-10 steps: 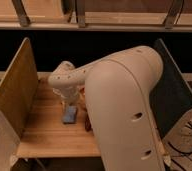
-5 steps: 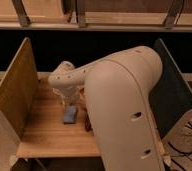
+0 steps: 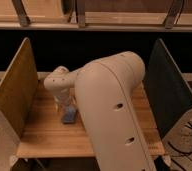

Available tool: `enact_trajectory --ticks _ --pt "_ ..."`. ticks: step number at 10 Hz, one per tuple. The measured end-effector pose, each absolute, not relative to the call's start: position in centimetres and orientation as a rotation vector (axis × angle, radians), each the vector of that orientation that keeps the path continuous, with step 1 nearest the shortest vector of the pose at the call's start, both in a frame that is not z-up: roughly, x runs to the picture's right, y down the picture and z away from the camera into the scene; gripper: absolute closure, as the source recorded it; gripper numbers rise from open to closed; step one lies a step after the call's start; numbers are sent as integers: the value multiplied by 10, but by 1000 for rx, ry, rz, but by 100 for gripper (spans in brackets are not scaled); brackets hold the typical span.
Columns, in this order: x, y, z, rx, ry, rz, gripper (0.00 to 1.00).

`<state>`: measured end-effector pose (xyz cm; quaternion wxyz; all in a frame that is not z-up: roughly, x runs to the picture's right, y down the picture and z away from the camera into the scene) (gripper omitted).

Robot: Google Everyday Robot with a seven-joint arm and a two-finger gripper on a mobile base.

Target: Place the white sponge in the ceramic cup

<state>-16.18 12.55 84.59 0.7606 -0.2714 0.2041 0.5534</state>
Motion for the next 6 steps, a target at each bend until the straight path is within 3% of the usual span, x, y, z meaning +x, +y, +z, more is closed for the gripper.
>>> enact_trajectory --ticks 6 --pt "-138 136 869 -533 573 1337 36"
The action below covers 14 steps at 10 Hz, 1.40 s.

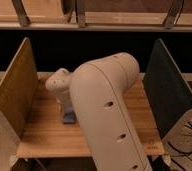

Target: Place the white sponge in the ceramic cup

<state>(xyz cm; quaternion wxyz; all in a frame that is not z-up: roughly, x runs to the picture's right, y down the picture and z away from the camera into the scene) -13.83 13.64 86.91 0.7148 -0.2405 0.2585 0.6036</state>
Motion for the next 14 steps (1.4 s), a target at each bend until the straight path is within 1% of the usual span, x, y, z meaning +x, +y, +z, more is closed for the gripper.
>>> enact_trajectory --ticks 3,8,9,11,12,13,14 --pt "-134 136 894 -515 598 1436 36" --pt "-153 143 904 -547 575 1428 36" --pt "-154 145 905 -553 574 1420 39" --pt "-152 145 904 -547 569 1402 59" --pt "-151 143 904 -538 564 1395 67" --pt "-150 140 901 -523 554 1381 79" --pt "-149 139 899 -516 550 1371 87"
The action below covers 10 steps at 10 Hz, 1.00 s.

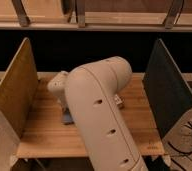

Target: Place the white sponge in the ceramic cup

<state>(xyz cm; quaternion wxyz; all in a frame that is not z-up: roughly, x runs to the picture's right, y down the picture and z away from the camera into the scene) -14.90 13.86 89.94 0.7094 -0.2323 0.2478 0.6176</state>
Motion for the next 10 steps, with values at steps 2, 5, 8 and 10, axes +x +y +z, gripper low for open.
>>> enact_trajectory --ticks 2,5,8,10 --pt "-150 132 891 -490 528 1356 100" --pt "-137 90 847 -351 490 1379 100" --pt "-85 41 787 -157 484 1465 100" --pt "-49 20 752 -53 498 1524 100"
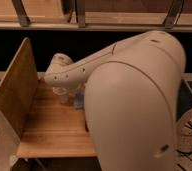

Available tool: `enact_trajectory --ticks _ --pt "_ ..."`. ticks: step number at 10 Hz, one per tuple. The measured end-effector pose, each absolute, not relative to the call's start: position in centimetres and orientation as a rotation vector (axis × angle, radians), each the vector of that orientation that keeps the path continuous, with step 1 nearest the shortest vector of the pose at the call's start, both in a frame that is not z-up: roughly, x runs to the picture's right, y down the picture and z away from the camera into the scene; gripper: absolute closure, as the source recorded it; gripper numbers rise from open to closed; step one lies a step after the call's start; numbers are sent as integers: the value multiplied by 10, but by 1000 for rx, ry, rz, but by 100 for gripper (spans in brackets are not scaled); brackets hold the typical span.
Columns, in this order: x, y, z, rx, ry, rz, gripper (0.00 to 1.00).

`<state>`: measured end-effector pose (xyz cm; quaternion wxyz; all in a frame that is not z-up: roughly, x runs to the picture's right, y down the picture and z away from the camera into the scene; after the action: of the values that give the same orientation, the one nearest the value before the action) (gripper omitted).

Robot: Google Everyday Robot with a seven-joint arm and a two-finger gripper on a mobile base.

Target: Place the white sponge in the ceramic cup

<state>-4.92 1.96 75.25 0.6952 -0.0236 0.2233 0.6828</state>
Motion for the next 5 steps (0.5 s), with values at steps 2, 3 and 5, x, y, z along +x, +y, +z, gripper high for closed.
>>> enact_trajectory --ticks 2,3,5 --pt "-45 17 748 -39 499 1531 100" --pt "-48 17 748 -41 498 1528 100" --pt "-47 12 753 -21 490 1514 100"
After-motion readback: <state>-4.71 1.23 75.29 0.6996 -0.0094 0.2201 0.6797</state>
